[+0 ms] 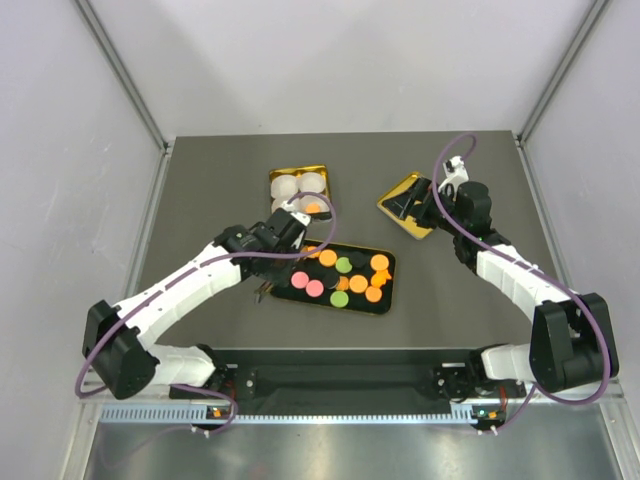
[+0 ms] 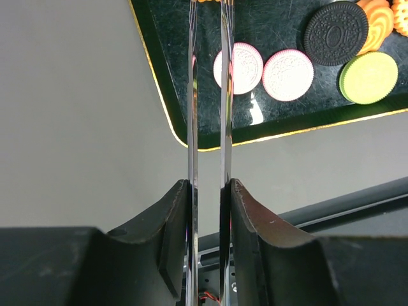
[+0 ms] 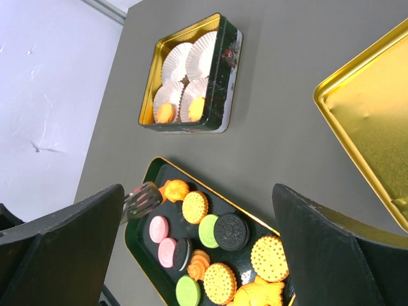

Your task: Pack the cookies

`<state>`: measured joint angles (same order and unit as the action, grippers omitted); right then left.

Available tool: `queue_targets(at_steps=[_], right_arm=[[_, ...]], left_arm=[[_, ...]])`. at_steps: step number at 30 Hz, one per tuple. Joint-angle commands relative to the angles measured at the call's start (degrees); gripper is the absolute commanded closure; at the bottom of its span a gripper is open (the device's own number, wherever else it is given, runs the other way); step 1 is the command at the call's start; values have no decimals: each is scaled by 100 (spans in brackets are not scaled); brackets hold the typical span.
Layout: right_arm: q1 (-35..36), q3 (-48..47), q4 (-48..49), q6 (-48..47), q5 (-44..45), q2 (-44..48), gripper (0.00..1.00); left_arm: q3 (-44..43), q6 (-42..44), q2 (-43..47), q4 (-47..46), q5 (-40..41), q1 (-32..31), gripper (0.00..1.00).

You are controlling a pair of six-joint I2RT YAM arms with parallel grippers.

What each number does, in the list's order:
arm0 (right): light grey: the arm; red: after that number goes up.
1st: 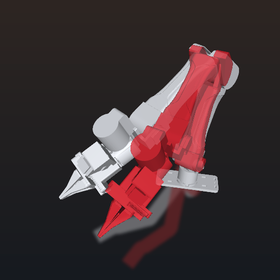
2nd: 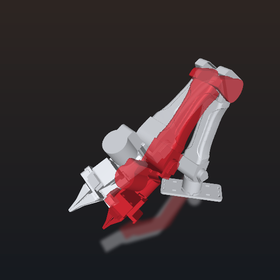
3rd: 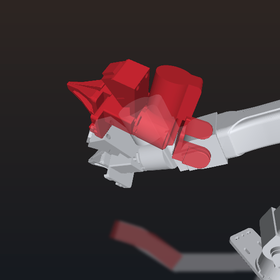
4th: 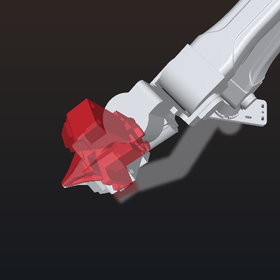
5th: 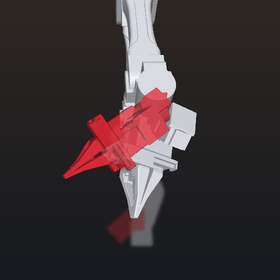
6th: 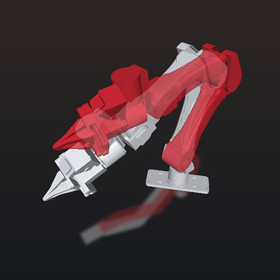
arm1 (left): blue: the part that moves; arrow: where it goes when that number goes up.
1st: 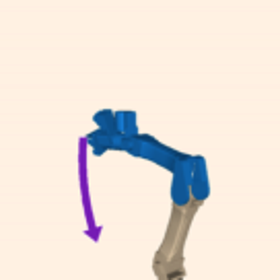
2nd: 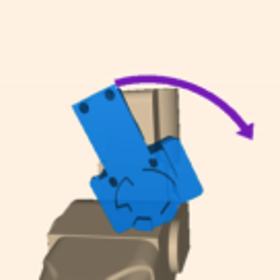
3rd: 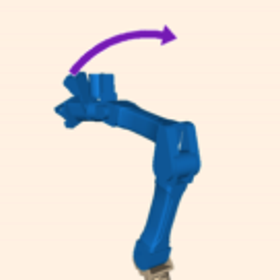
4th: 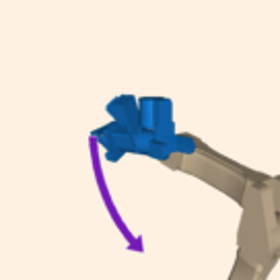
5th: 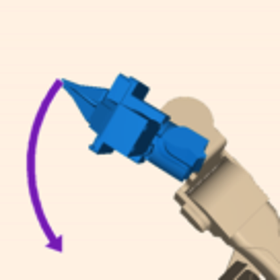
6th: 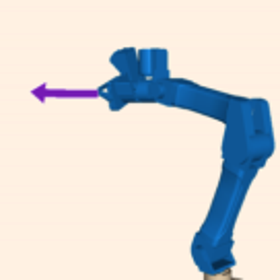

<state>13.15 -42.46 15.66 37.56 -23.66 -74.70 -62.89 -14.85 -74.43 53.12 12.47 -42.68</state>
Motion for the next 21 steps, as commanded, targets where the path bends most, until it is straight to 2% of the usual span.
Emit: queue_targets(at_steps=[1, 8, 11, 14, 21], right_arm=[[100, -272, 157, -65, -16, 52, 0], [100, -263, 157, -65, 2, 52, 0], [100, -263, 157, -73, -7, 43, 0], [100, -263, 157, -65, 2, 43, 0], [100, -263, 148, -73, 2, 43, 0]], left_arm=[[-250, 44, 210, 102, -69, -4, 68], [-320, 61, 148, 146, -69, -4, 64], [-355, 79, 148, 163, -61, -4, 55], [-364, 96, 122, 163, -60, -13, 52], [-434, 114, -62, 41, -60, -13, 51]])
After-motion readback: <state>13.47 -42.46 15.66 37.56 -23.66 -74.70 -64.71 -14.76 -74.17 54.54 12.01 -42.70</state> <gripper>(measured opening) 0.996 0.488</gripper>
